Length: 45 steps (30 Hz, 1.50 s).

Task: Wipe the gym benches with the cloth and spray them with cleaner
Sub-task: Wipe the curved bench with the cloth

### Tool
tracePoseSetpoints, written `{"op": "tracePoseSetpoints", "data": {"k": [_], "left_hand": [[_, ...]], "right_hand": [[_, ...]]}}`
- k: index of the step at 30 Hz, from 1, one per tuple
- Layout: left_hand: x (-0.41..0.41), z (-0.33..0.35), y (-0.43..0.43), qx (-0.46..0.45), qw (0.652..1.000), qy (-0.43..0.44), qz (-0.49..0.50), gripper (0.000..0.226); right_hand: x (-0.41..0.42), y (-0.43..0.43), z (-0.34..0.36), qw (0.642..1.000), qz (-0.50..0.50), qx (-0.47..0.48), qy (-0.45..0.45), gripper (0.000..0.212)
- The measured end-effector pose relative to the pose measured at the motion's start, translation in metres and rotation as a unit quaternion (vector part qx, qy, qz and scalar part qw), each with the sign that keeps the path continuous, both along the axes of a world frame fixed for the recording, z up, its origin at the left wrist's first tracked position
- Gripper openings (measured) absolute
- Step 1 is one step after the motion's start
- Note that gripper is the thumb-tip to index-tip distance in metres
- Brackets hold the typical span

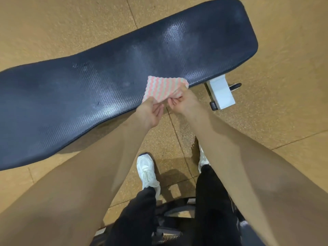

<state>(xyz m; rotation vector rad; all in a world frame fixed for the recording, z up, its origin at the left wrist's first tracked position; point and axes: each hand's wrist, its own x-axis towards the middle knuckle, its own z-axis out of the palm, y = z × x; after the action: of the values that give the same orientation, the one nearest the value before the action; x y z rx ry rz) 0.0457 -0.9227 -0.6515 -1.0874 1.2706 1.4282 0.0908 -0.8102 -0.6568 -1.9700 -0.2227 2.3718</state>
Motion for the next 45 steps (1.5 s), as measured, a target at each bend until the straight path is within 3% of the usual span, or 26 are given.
{"op": "tracePoseSetpoints", "data": {"k": [4, 8, 13, 17, 20, 21, 22, 23, 25, 27, 29, 31, 34, 38, 41, 44, 45], "left_hand": [[0.011, -0.005, 0.04, 0.006, 1.0, 0.003, -0.012, 0.03], [0.023, 0.002, 0.085, -0.009, 0.999, -0.001, -0.037, 0.022], [0.036, 0.002, 0.147, 0.004, 0.996, -0.012, -0.089, 0.035], [0.047, 0.003, 0.193, 0.025, 0.985, -0.012, -0.17, 0.033], [0.055, -0.004, 0.221, 0.003, 0.965, 0.073, -0.253, 0.013], [0.055, -0.01, 0.226, -0.02, 0.943, 0.159, -0.291, 0.013], [0.055, -0.012, 0.23, -0.06, 0.889, 0.274, -0.363, 0.008], [0.054, -0.012, 0.232, -0.091, 0.806, 0.385, -0.44, 0.005], [0.054, -0.006, 0.24, -0.088, 0.636, 0.54, -0.544, 0.026], [0.05, -0.006, 0.253, -0.024, 0.495, 0.6, -0.628, 0.047], [0.048, -0.013, 0.269, 0.005, 0.368, 0.584, -0.724, 0.061], [0.042, -0.026, 0.283, -0.026, 0.291, 0.572, -0.766, 0.067], [0.027, -0.035, 0.298, -0.081, 0.226, 0.576, -0.781, 0.067], [0.008, -0.031, 0.317, -0.103, 0.233, 0.559, -0.789, 0.065], [-0.012, -0.028, 0.334, -0.144, 0.207, 0.547, -0.798, 0.064], [-0.042, -0.025, 0.351, -0.16, 0.269, 0.54, -0.781, 0.066], [-0.051, -0.023, 0.355, -0.159, 0.268, 0.535, -0.785, 0.067]], "right_hand": [[0.009, 0.041, -0.004, 1.0, -0.024, -0.003, 0.013, 0.02], [0.021, 0.085, -0.01, 0.999, -0.037, 0.0, 0.018, 0.021], [0.04, 0.147, -0.012, 0.996, -0.09, 0.015, 0.018, 0.041], [0.057, 0.2, -0.015, 0.993, -0.107, 0.038, 0.007, 0.015], [0.064, 0.241, -0.022, 0.994, -0.091, 0.065, 0.01, 0.014], [0.065, 0.251, -0.025, 0.993, -0.086, 0.074, 0.014, 0.015], [0.065, 0.262, -0.027, 0.994, -0.077, 0.083, 0.013, 0.016], [0.065, 0.272, -0.029, 0.994, -0.065, 0.092, 0.012, 0.016], [0.067, 0.291, -0.035, 0.993, -0.045, 0.11, 0.005, 0.016], [0.069, 0.307, -0.042, 0.991, -0.033, 0.128, 0.001, 0.03], [0.069, 0.32, -0.045, 0.988, 0.0, 0.155, -0.007, 0.037], [0.066, 0.33, -0.042, 0.982, 0.025, 0.185, -0.004, 0.037], [0.059, 0.345, -0.04, 0.974, 0.034, 0.224, 0.007, 0.026], [0.045, 0.359, -0.037, 0.966, 0.088, 0.235, 0.055, 0.014], [0.035, 0.364, -0.032, 0.948, 0.181, 0.254, 0.059, 0.009], [0.025, 0.368, -0.024, 0.935, 0.232, 0.259, 0.069, 0.016], [0.022, 0.369, -0.021, 0.929, 0.248, 0.265, 0.076, 0.022]]}}
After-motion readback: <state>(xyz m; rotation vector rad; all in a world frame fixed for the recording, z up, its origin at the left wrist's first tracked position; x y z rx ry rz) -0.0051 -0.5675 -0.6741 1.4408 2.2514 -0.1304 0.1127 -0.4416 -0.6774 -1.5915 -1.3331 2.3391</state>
